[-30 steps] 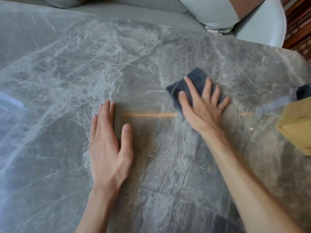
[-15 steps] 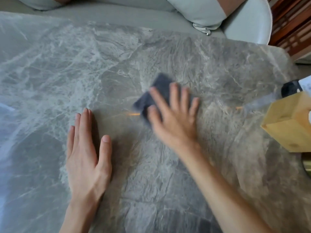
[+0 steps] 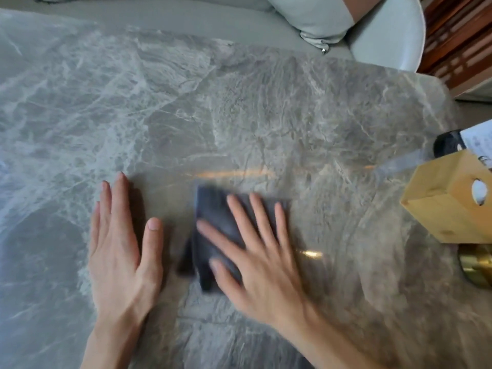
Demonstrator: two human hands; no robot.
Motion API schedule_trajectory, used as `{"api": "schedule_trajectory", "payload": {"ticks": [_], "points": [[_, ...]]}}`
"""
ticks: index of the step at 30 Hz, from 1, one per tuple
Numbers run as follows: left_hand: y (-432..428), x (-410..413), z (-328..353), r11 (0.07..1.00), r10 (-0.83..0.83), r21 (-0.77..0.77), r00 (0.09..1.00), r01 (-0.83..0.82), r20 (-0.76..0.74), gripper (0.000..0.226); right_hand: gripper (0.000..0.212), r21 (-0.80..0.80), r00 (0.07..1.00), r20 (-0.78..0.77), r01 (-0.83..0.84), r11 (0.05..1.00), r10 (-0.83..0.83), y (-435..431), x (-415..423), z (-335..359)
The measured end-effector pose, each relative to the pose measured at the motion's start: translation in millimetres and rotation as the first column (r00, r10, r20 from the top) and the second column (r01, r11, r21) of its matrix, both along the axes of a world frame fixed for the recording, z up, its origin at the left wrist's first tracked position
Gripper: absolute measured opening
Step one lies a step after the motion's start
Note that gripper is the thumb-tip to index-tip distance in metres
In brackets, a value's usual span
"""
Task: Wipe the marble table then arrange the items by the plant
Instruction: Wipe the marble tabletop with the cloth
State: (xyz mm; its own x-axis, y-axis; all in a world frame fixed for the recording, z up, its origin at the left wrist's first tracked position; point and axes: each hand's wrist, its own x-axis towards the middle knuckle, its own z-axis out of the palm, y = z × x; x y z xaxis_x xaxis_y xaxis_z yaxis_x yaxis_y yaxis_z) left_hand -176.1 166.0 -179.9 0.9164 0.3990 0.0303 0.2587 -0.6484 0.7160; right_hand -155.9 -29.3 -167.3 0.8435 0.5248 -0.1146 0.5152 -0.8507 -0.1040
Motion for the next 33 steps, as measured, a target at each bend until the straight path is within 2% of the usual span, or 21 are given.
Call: {"api": "schedule_trajectory", "payload": {"ticks": [2,4,6,7,8,10,11,13,15,17,18,19,20,22,23,25,26,28,31,32,33], "points": [[0.3,0.6,0.4,1.0,-0.014,0.009,1.0,0.014,-0.025,0.067,0.054,-0.06,1.0,-0.005,-0.031,0.998,0.031,-55.1,-2.4,0.7],[-3.6,2.7,2.0,0.996,-0.041,0.075,0.997,0.046,-0.07,0.066,0.054,-0.131,0.973,0.089,0.223,0.966,-0.213,-95.2,49.4,-7.2],[-6.4,5.4,4.5,0.99,-0.049,0.131,0.995,0.061,-0.093,0.066,0.056,-0.049,0.844,0.129,0.53,0.846,-0.521,-74.9,111.7,-7.2],[-7.5,5.6,5.2,0.988,-0.049,0.139,0.994,0.063,-0.102,0.066,0.056,-0.033,0.812,0.122,0.578,0.816,-0.57,-46.6,122.2,-7.8],[-8.2,6.0,5.6,0.988,-0.049,0.138,0.992,0.065,-0.113,0.066,0.055,-0.03,0.842,0.132,0.531,0.847,-0.523,-18.8,114.3,-10.1],[-8.0,5.4,5.5,0.989,-0.044,0.138,0.992,0.061,-0.121,0.065,0.054,-0.003,0.978,0.065,0.197,0.98,-0.196,10.7,59.9,-8.7],[-8.1,4.7,5.4,0.987,-0.043,0.147,0.991,0.061,-0.126,0.064,0.055,0.006,1.0,0.006,0.028,1.0,-0.028,3.5,27.1,-3.6],[-7.9,6.3,4.4,0.983,-0.043,0.171,0.988,0.068,-0.146,0.064,0.054,-0.044,0.998,-0.036,-0.06,0.997,0.059,-48.4,-2.5,4.3],[-8.0,7.0,2.9,0.972,-0.057,0.217,0.982,0.096,-0.178,0.064,0.054,-0.12,0.986,0.071,0.157,0.98,-0.149,-101.0,29.8,-4.9],[-6.8,7.4,1.8,0.963,-0.059,0.248,0.98,0.106,-0.189,0.065,0.058,-0.069,0.844,0.136,0.53,0.845,-0.519,-104.2,91.8,-10.7],[-6.6,7.8,2.1,0.965,-0.054,0.244,0.981,0.099,-0.187,0.066,0.06,-0.036,0.78,0.112,0.622,0.782,-0.616,-82.8,111.3,-12.0],[-6.8,7.7,2.4,0.969,-0.048,0.231,0.982,0.091,-0.185,0.066,0.059,-0.018,0.782,0.1,0.619,0.785,-0.615,-55.0,114.3,-12.5],[-6.7,7.2,3.0,0.973,-0.041,0.217,0.982,0.081,-0.183,0.066,0.057,-0.008,0.842,0.109,0.533,0.846,-0.529,-28.8,100.3,-12.7],[-5.8,6.0,3.4,0.976,-0.041,0.204,0.983,0.077,-0.177,0.065,0.055,0.007,0.983,0.046,0.176,0.984,-0.177,-3.8,36.6,-7.8],[-5.4,6.0,3.6,0.976,-0.047,0.203,0.984,0.083,-0.174,0.065,0.055,0.013,1.0,-0.014,0.024,1.0,-0.024,-10.0,2.5,-1.3],[-4.6,6.6,3.4,0.975,-0.057,0.2,0.983,0.093,-0.175,0.065,0.054,0.0,0.994,-0.072,-0.082,0.997,0.081,-49.9,-24.1,5.5],[-4.6,7.1,3.5,0.977,-0.057,0.194,0.983,0.092,-0.177,0.065,0.053,-0.039,0.997,-0.063,-0.04,0.998,0.038,-73.8,-16.3,3.5],[-5.3,8.0,4.5,0.981,-0.052,0.177,0.983,0.083,-0.175,0.064,0.053,-0.125,0.976,0.022,0.217,0.968,-0.216,-107.6,30.7,-4.2],[-6.6,8.8,5.4,0.985,-0.044,0.16,0.986,0.07,-0.161,0.064,0.06,-0.04,0.752,0.116,0.656,0.754,-0.648,-96.6,120.2,-8.9],[-6.6,8.5,5.1,0.986,-0.039,0.154,0.986,0.065,-0.163,0.064,0.06,-0.012,0.727,0.094,0.683,0.73,-0.68,-76.8,134.3,-10.7],[-6.6,8.0,4.7,0.987,-0.036,0.149,0.985,0.061,-0.167,0.064,0.059,0.001,0.77,0.081,0.635,0.772,-0.633,-55.6,135.5,-12.1]]}}
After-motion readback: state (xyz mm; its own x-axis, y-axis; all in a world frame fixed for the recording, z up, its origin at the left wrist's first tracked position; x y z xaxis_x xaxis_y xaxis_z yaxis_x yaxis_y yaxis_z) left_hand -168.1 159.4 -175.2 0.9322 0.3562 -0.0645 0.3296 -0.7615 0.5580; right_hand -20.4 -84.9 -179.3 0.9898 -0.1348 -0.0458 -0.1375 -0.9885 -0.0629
